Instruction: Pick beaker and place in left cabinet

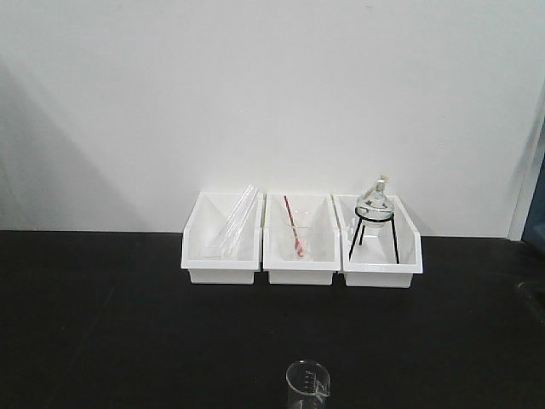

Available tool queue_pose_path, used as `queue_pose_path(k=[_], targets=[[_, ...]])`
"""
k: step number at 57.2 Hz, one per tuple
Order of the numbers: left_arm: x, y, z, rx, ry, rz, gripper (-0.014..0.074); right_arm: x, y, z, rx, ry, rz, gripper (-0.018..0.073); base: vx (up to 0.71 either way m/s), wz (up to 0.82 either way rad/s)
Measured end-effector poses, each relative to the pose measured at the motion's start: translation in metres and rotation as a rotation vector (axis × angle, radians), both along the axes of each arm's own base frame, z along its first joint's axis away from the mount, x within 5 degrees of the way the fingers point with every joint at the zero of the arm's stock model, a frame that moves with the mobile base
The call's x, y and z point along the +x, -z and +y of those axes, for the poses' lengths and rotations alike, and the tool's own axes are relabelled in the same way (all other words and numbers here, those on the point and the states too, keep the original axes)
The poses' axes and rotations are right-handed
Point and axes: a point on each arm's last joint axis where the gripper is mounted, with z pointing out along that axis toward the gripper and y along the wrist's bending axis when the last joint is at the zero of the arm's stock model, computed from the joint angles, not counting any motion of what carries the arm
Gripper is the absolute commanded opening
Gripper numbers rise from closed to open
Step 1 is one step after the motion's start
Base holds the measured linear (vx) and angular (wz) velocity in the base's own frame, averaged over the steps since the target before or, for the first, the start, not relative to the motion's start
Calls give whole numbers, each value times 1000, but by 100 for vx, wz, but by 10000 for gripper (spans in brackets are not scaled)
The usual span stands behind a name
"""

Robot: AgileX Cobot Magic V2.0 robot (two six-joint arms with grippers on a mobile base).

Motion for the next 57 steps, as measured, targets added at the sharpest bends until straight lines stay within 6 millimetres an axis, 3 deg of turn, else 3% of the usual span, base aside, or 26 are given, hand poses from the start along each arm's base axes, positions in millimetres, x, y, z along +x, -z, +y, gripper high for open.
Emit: queue_pose_path(k=[13, 22, 30, 47, 57], targets=[[0, 0, 0, 0, 0, 0, 1, 22, 11, 1, -17, 6, 229, 24, 0, 0], [0, 0, 0, 0, 0, 0, 1, 36, 22, 2, -28, 7, 361, 89, 0, 0], [0, 0, 0, 0, 0, 0, 1, 47, 31, 3, -36, 6, 453, 202, 0, 0], [0, 0, 0, 0, 0, 0, 1, 70, 40, 7, -38, -7, 493, 569, 0, 0], [0, 0, 0, 0, 0, 0, 1, 84, 47, 9, -45, -18, 511, 629, 0, 0]])
